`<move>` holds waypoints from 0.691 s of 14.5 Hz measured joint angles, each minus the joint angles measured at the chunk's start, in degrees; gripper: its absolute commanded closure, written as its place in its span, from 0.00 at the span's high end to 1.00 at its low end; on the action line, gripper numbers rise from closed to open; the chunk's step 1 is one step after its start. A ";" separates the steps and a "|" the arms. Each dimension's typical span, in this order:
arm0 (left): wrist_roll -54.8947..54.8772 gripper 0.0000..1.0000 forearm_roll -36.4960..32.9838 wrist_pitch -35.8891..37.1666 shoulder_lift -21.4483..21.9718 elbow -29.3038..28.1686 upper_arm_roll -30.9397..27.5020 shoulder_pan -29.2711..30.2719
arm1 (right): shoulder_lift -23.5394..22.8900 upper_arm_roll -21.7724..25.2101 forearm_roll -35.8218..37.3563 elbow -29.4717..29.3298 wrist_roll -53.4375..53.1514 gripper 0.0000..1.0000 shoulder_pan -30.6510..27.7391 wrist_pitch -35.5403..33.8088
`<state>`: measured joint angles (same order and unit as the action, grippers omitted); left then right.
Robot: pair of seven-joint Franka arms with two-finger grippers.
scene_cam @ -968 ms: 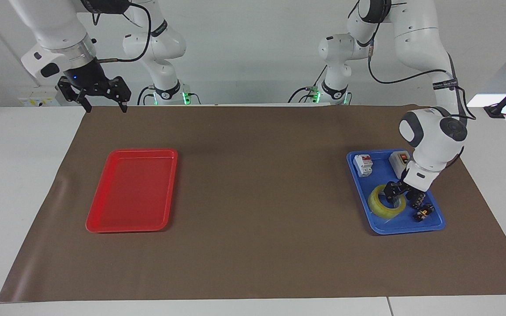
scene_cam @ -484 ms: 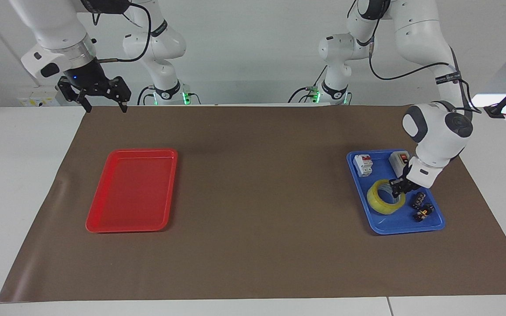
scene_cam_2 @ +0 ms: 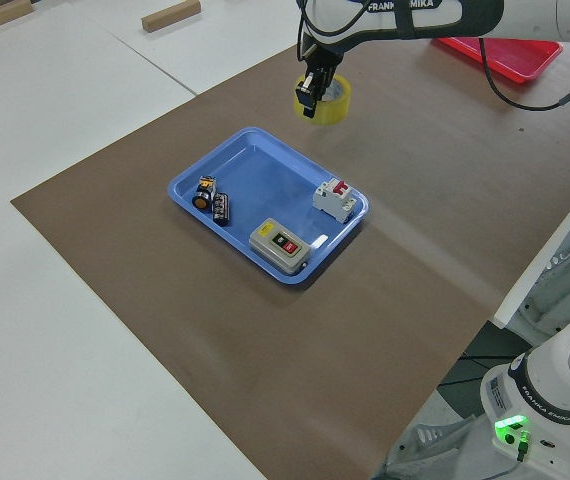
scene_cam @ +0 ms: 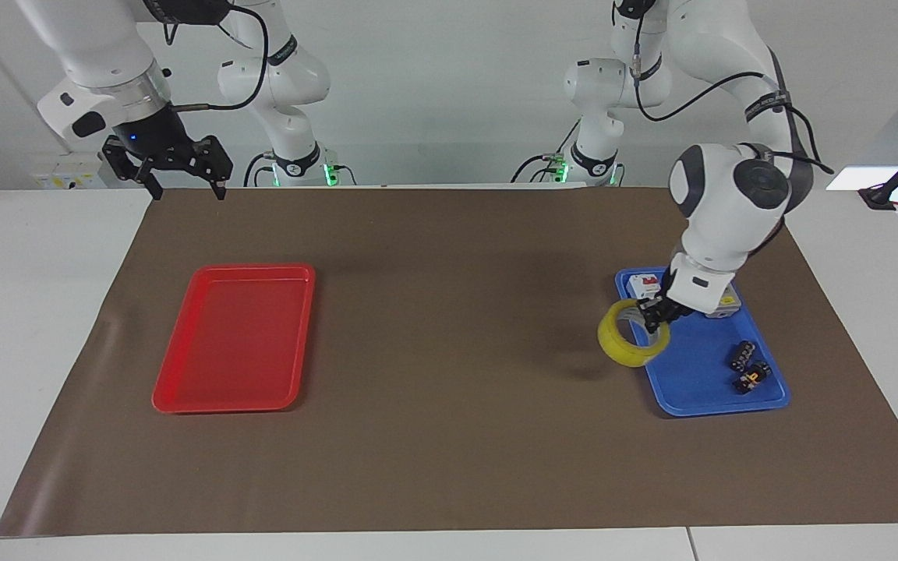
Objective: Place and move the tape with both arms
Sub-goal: 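Grasp the tape roll with the left gripper and carry it to mid-table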
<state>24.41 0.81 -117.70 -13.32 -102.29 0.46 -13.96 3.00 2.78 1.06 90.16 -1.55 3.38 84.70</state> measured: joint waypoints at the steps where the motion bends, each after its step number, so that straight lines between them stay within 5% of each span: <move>1: 3.59 0.00 -0.01 -0.42 -0.24 -0.07 0.06 -2.71 | 0.00 0.00 0.00 0.00 0.00 1.00 0.00 0.00; 10: 20.00 0.00 -0.91 -11.21 -6.83 -1.53 0.09 -20.23 | 0.00 0.00 0.00 0.00 0.00 1.00 0.00 0.00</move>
<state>44.41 -0.09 -128.91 -20.15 -103.82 0.55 -34.19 3.00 2.78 1.06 90.16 -1.55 3.38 84.70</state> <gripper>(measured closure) 0.789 0.000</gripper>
